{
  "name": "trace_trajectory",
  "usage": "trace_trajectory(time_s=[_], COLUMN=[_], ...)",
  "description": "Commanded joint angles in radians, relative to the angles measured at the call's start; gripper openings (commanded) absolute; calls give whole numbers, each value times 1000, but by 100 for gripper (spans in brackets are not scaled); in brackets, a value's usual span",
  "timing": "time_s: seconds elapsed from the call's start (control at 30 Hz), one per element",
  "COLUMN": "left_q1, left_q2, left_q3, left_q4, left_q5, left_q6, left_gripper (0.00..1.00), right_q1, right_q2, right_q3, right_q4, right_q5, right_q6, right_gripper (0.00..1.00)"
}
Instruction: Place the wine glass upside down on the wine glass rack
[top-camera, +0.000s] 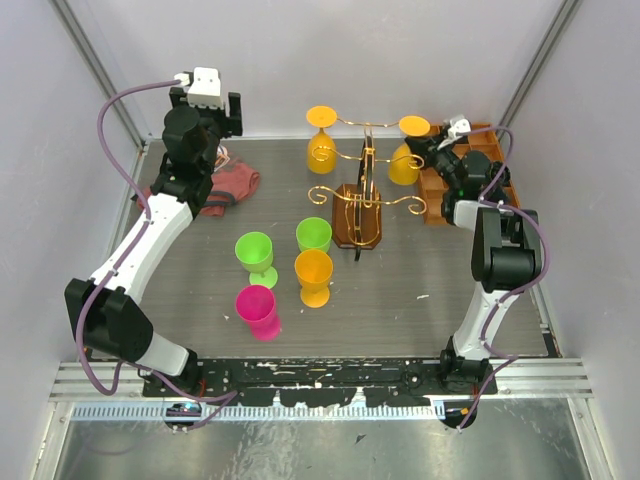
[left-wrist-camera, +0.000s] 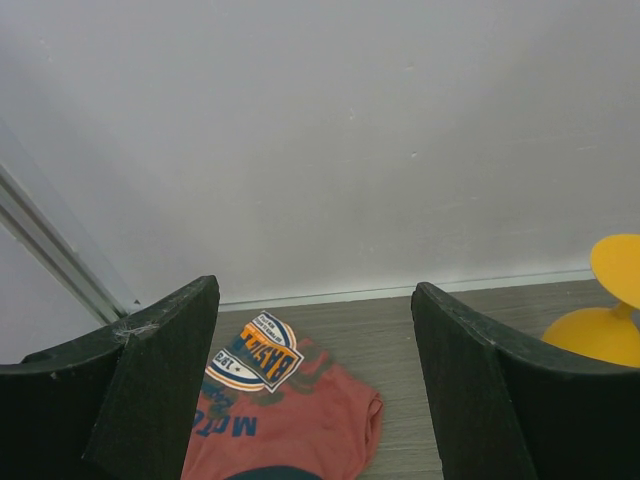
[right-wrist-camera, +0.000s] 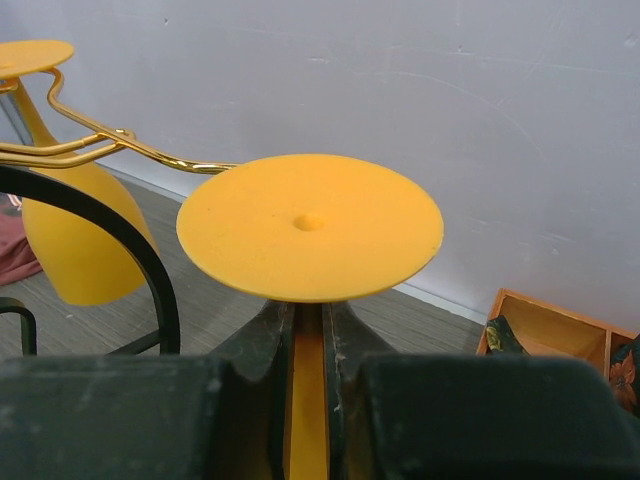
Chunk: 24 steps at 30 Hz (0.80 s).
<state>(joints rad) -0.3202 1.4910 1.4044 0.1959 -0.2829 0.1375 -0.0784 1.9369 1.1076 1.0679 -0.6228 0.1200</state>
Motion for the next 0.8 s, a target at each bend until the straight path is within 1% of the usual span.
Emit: trace_trajectory(time_s=[0.0, 0.1, 0.23, 0.3, 0.47, 0.53, 0.6, 0.77], left_q1=[7, 8, 9, 10, 13, 15, 17, 32], left_q2=[2, 3, -3, -6, -10, -10, -11, -18], left_q3=[-8, -8, -17, -20, -22, -19, -14, 5], left_q4=[16, 17, 16, 16, 16, 14, 7, -40], left_q5=[5, 8, 9, 8, 9, 8, 8, 10], left_q6=[11, 11, 12, 12, 11, 10, 3, -23], left_gripper=[85, 85, 86, 87, 87, 89, 92, 93], right_q1=[23, 36, 40, 41, 32, 19, 2, -34], right_q2=[-69, -72, -86, -97, -122, -126, -131, -170], right_q3=[-7, -4, -12, -24, -74, -90, -104, -146], right_q4=[10, 3, -3, -10, 0, 19, 38, 40], right_q5=[-29, -29, -19, -5, 44, 52, 56, 73], right_q6=[-48, -52, -53, -60, -65, -47, -23, -17], right_gripper=[1, 1, 8, 16, 43, 49, 52, 55])
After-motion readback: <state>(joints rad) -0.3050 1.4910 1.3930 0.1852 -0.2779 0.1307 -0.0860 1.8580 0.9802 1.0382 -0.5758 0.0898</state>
